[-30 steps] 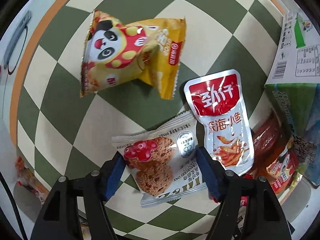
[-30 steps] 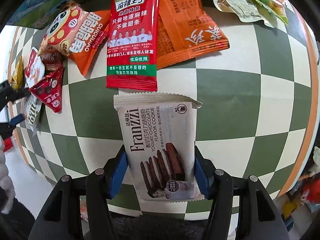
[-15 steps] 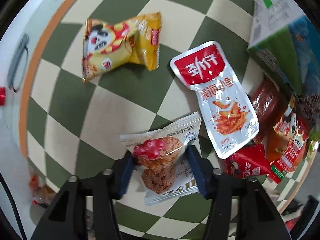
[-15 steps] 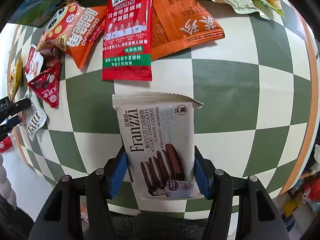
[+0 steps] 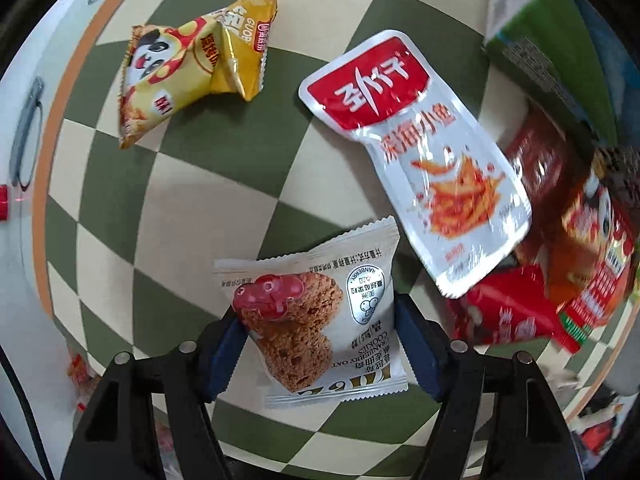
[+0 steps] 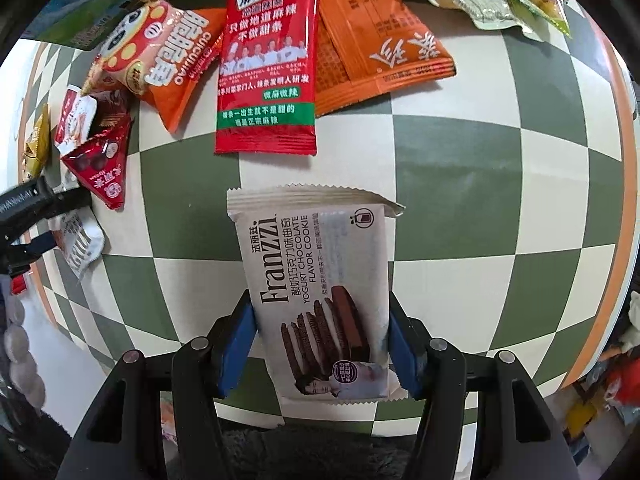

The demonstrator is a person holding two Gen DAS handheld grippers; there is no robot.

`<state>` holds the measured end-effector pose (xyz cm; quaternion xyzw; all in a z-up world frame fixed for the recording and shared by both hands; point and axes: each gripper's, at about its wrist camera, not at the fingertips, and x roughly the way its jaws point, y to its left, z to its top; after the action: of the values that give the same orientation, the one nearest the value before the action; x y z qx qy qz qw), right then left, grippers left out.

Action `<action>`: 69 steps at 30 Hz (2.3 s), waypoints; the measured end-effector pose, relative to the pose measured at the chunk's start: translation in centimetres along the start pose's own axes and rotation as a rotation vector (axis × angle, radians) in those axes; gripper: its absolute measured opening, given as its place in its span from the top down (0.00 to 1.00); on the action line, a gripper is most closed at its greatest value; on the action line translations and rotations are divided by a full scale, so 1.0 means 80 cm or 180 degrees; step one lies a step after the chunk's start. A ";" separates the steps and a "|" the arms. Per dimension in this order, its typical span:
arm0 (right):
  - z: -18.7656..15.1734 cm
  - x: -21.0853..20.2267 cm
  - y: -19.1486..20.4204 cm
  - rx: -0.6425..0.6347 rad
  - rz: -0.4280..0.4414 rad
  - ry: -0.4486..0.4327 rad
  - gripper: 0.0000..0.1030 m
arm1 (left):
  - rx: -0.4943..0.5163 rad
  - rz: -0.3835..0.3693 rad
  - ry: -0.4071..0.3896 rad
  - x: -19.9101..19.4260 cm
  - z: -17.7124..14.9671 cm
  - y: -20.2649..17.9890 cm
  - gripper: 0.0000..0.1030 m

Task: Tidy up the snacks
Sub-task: 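Lift both held packets and carry them toward the cardboard box, then lower both packets into the box and open both grippers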

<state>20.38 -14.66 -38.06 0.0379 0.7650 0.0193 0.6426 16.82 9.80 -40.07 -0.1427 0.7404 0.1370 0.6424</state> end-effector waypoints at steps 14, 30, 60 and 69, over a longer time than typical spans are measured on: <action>-0.013 -0.135 -0.014 -0.0142 0.0495 -0.0407 0.39 | 0.0884 -0.0572 -0.0782 -0.199 -0.034 -0.133 0.32; 0.215 -0.292 0.024 -0.0207 0.0529 -0.0955 0.39 | 0.1206 -0.0471 -0.0583 -0.292 0.272 -0.271 0.32; 0.306 -0.208 0.034 -0.0057 0.0308 -0.0488 0.09 | 0.1178 -0.0428 -0.0323 -0.242 0.345 -0.292 0.11; 0.270 -0.263 0.025 -0.0180 0.0289 -0.0957 0.06 | 0.1161 -0.0504 -0.0929 -0.310 0.251 -0.245 0.11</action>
<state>45.34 -14.81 -21.03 0.0568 0.6568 0.0641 0.7492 46.08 0.37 -18.64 -0.0607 0.6387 -0.0306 0.7664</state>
